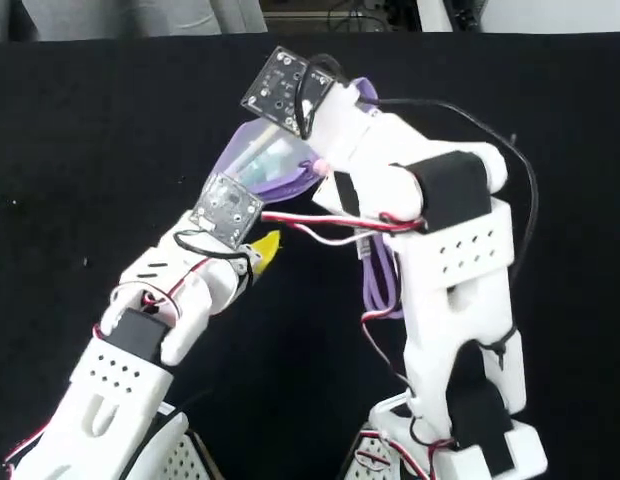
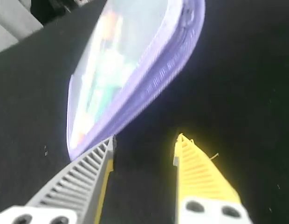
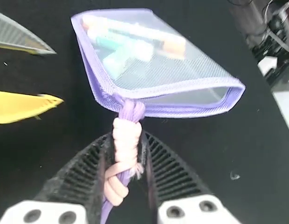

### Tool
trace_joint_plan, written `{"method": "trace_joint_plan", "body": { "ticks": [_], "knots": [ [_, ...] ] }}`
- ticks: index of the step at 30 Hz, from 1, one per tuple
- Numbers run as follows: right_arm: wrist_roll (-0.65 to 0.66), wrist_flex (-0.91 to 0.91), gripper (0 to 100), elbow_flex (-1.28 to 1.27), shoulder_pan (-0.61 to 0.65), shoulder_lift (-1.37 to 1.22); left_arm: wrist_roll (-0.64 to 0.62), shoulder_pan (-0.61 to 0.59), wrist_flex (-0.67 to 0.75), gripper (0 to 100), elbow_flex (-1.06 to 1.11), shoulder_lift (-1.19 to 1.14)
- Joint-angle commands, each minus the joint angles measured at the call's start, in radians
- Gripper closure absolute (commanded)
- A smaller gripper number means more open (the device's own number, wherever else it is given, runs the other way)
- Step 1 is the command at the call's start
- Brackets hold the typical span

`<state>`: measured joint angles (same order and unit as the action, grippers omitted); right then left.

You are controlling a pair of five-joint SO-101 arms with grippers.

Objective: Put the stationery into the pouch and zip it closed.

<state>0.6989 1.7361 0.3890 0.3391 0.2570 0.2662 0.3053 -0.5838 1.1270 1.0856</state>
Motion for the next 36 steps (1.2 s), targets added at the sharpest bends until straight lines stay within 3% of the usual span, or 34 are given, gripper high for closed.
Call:
{"method": "trace_joint_plan", "body": {
  "ticks": [1,9,15,25,36],
  "knots": [
    [0.003,0.031,98.8,0.005,0.02,0.059,0.009,0.012,0.133,79,0.021,0.014],
    [0.009,0.031,98.8,0.013,0.02,0.059,0.009,0.018,0.298,79,0.028,0.012],
    [0.009,0.031,98.8,0.013,0.021,0.059,0.141,0.12,0.31,79,0.031,0.002],
    [0.009,0.031,98.8,0.015,0.072,0.061,0.149,0.131,0.358,79,0.027,-0.009],
    [0.008,0.031,98.8,0.015,0.106,0.061,0.149,0.056,0.463,79,-0.116,-0.364]
  ]
}}
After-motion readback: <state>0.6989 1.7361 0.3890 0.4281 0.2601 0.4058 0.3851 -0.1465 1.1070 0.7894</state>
